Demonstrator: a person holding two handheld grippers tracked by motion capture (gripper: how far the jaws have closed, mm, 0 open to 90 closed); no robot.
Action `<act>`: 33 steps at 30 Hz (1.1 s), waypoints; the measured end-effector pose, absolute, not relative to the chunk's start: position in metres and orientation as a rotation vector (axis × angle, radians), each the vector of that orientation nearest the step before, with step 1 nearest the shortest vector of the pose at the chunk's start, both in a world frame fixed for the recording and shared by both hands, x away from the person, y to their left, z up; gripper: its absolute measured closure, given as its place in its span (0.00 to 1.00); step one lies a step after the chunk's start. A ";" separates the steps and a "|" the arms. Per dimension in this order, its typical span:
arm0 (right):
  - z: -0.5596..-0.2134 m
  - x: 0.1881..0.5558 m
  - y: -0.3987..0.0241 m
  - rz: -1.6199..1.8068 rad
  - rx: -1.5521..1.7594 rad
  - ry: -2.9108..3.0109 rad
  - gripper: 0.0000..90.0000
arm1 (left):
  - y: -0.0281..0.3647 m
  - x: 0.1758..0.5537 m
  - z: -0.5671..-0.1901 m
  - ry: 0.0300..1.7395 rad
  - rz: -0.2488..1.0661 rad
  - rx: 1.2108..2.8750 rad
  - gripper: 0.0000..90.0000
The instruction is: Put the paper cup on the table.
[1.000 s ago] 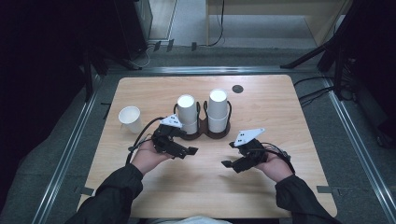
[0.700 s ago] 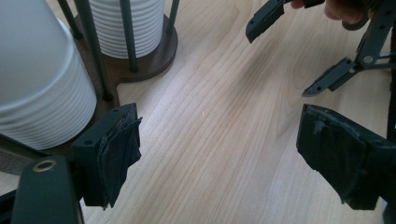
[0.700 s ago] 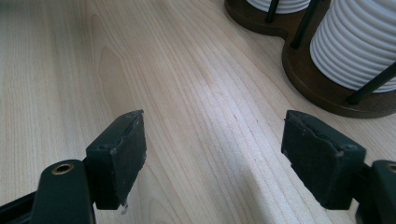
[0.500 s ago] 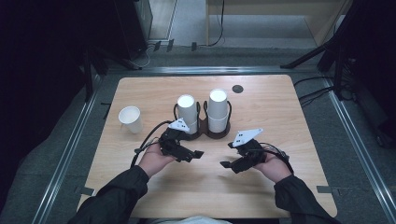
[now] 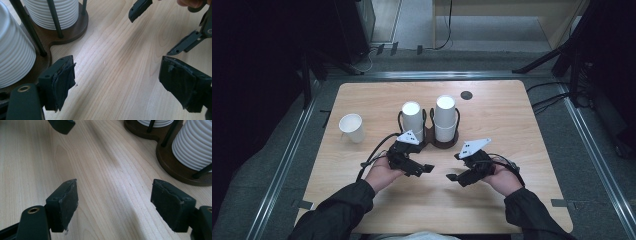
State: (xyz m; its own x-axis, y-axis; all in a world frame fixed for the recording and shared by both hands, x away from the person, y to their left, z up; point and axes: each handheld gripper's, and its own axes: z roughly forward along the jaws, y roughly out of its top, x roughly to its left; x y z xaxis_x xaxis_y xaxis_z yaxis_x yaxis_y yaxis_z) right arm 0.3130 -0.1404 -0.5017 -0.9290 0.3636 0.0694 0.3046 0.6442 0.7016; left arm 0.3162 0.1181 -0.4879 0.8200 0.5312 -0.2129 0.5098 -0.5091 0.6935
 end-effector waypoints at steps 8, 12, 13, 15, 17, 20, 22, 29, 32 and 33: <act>-0.502 0.313 -0.138 1.153 0.573 2.787 0.24 | 0.115 0.315 -0.491 0.734 0.048 2.231 0.15; -0.502 0.313 -0.137 1.156 0.568 2.786 0.24 | 0.112 0.315 -0.494 0.728 0.045 2.239 0.15; -0.502 0.313 -0.137 1.156 0.569 2.789 0.24 | 0.111 0.315 -0.494 0.727 0.044 2.244 0.15; -0.502 0.313 -0.137 1.154 0.570 2.790 0.24 | 0.110 0.315 -0.495 0.723 0.034 2.244 0.15; -0.502 0.312 -0.136 1.152 0.567 2.795 0.24 | 0.109 0.314 -0.496 0.719 0.034 2.252 0.15; -0.502 0.312 -0.136 1.151 0.565 2.795 0.24 | 0.108 0.314 -0.496 0.714 0.033 2.256 0.15; -0.502 0.312 -0.136 1.153 0.562 2.795 0.24 | 0.109 0.314 -0.496 0.710 0.037 2.256 0.15; -0.502 0.312 -0.136 1.155 0.561 2.796 0.24 | 0.110 0.315 -0.495 0.715 0.032 2.253 0.15; -0.502 0.312 -0.136 1.157 0.557 2.796 0.24 | 0.110 0.315 -0.496 0.706 0.045 2.264 0.15; -0.502 0.312 -0.136 1.158 0.558 2.796 0.24 | 0.110 0.314 -0.496 0.706 0.044 2.265 0.15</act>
